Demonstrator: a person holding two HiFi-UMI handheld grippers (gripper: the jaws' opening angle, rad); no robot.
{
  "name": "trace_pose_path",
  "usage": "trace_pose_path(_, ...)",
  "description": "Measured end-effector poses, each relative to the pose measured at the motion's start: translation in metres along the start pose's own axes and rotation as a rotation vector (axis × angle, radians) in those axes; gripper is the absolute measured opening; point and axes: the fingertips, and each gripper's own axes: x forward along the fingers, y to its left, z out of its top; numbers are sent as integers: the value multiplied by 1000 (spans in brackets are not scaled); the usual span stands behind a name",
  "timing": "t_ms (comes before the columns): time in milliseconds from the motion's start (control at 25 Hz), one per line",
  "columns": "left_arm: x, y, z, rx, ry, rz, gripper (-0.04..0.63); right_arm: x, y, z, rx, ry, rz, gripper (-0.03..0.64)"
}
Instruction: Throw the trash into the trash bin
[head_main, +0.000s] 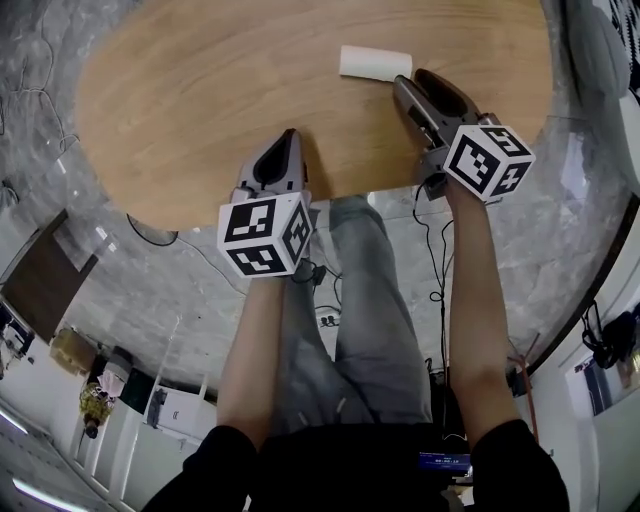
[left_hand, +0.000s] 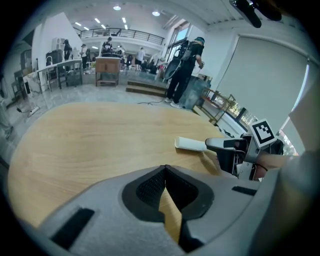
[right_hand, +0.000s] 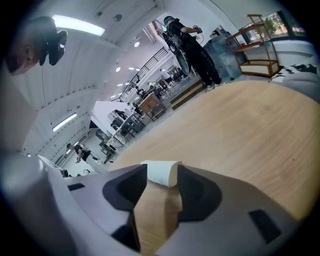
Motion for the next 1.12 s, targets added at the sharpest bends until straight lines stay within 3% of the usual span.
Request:
trace_pose_path(200, 3, -4, -7, -18, -2, 9, 6, 11, 3, 0, 2, 22, 42, 166)
trace_pose_path(360, 1, -6, -7, -28, -8, 12, 6, 14, 5, -2, -4, 51, 49, 106)
trace_pose_path(440, 0, -4, -7, -36, -10, 15, 6, 16, 8, -6, -2, 70, 60, 37)
trace_pose_path(760, -6, 13, -12, -84, -29, 29, 6, 11, 39, -12, 29, 77, 183, 17)
trace_pose_path(1120, -38, 61, -24, -144, -62, 68, 6, 20, 103, -16, -33, 79, 251, 12)
